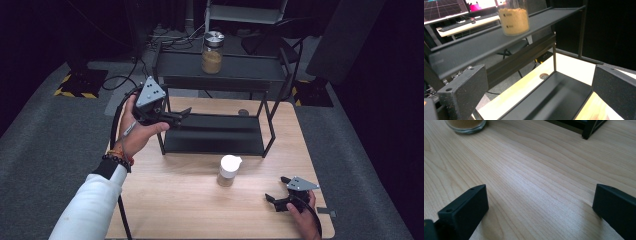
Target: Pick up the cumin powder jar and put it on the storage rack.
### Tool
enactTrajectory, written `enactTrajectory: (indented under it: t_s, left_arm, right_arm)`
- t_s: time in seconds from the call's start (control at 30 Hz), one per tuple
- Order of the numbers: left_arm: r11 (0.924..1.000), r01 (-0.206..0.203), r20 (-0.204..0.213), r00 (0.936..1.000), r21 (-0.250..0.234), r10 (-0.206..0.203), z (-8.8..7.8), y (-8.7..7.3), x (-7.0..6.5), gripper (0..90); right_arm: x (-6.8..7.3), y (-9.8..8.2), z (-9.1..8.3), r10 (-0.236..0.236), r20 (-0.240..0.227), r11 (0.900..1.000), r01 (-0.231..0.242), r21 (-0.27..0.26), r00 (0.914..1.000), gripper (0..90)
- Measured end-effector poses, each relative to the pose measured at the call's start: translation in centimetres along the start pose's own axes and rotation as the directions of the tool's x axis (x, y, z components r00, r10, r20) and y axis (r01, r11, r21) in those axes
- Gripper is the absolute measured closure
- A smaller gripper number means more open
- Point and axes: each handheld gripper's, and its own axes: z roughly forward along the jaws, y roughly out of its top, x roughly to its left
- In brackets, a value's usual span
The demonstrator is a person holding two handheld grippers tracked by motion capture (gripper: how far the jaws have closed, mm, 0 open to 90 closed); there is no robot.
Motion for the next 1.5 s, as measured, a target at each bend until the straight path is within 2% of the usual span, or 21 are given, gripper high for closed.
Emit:
enactTrajectory:
  t_s: [0.17, 0.27, 0.37, 0.5, 0.6, 0.8, 0.93, 1.1, 1.13, 1.43, 1.5]
  left_arm:
    - [0.9996, -0.006, -0.004, 1.0000, 0.028, 0.006, -0.7, -1.4, -0.7, 0.4]
    - [0.9998, 0.020, -0.005, 0.9998, 0.009, -0.020, -1.5, -2.5, -1.0, 0.4]
    - [0.9997, 0.008, -0.006, 0.9999, 0.024, -0.008, -1.9, -3.0, -1.2, 0.4]
    - [0.9995, 0.031, -0.009, 0.9995, 0.008, -0.031, -2.5, -3.8, -1.4, 0.4]
    - [0.9997, 0.010, -0.015, 0.9998, 0.022, -0.010, -2.7, -4.2, -1.7, 0.4]
    - [0.9995, 0.029, -0.002, 0.9996, 0.012, -0.029, -3.1, -6.7, -1.9, 0.4]
    - [0.9997, 0.016, -0.015, 0.9998, 0.019, -0.015, -3.2, -8.5, -2.5, 0.4]
    - [0.9993, 0.028, -0.024, 0.9993, 0.026, -0.027, -3.3, -10.6, -3.0, 0.4]
    - [0.9990, 0.041, -0.024, 0.9989, 0.019, -0.040, -3.4, -11.1, -3.1, 0.4]
    - [0.9973, 0.045, -0.024, 0.9987, 0.058, -0.044, -3.3, -13.7, -4.0, 0.4]
    - [0.9962, 0.063, -0.022, 0.9978, 0.060, -0.062, -3.4, -14.4, -4.1, 0.4]
  right_arm:
    - [0.0, 0.0, 0.0, 0.000, -0.001, 1.000, 0.000, 0.001, 1.0000, 0.0]
    - [-0.1, 0.0, 0.0, -0.003, -0.003, 1.000, 0.003, 0.001, 1.0000, 0.0]
    - [-0.1, 0.0, 0.0, -0.003, -0.004, 1.000, 0.003, 0.001, 1.0000, 0.0]
    - [-0.1, 0.0, 0.0, -0.003, -0.004, 1.000, 0.003, 0.001, 1.0000, 0.0]
    - [-0.1, 0.0, 0.0, -0.002, -0.003, 1.000, 0.002, 0.001, 1.0000, 0.0]
    - [0.0, 0.0, 0.0, -0.002, -0.001, 1.000, 0.002, 0.000, 1.0000, 0.0]
    - [0.0, 0.0, 0.0, -0.002, -0.002, 1.000, 0.002, 0.000, 1.0000, 0.0]
    - [0.0, 0.0, 0.0, -0.002, -0.002, 1.000, 0.002, 0.000, 1.0000, 0.0]
    - [0.0, 0.0, 0.0, -0.002, -0.002, 1.000, 0.002, 0.000, 1.0000, 0.0]
    - [0.0, 0.0, 0.0, -0.003, -0.003, 1.000, 0.003, 0.000, 1.0000, 0.0]
    - [0.0, 0.0, 0.0, -0.004, -0.004, 1.000, 0.004, 0.000, 1.0000, 0.0]
